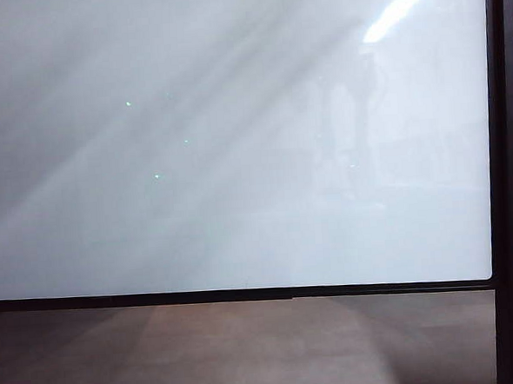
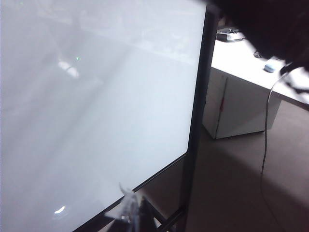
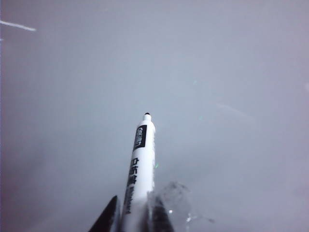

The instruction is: Reach to the right to find the marker pen, pick it up, and write the number 7 on the whiteboard.

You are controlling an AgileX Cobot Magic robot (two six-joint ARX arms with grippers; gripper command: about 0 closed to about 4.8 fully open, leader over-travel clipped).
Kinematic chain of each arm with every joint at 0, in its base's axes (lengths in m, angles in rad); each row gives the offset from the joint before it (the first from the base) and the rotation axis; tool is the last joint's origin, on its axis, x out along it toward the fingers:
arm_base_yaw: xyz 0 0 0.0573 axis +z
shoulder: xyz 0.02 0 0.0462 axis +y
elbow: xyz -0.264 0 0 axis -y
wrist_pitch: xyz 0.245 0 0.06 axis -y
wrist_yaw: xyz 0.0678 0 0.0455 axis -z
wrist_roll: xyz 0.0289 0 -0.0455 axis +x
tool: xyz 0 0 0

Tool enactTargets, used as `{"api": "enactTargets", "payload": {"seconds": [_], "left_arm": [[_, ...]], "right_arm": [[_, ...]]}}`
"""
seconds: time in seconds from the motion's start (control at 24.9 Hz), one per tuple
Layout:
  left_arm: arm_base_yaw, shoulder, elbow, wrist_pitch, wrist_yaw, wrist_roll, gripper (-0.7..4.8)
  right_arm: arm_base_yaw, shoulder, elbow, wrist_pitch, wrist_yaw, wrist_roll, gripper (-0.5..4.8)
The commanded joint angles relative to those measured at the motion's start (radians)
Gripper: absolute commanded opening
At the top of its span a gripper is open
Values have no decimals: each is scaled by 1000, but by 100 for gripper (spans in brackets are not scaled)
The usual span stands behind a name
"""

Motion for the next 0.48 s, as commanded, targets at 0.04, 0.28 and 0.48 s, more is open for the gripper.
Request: {"api": "enactTargets", "payload": {"seconds": [0.04, 0.28, 0.48], "left_arm": [[2, -15, 2, 9, -3, 5, -6], [5, -39, -29, 32, -1, 6, -6], [5, -39, -82, 78, 0, 8, -6]], "right_arm": [[62, 67, 2, 65, 21, -6, -5], [98, 195, 2, 146, 23, -6, -5], [98, 266, 2, 204, 63, -11, -5]]}}
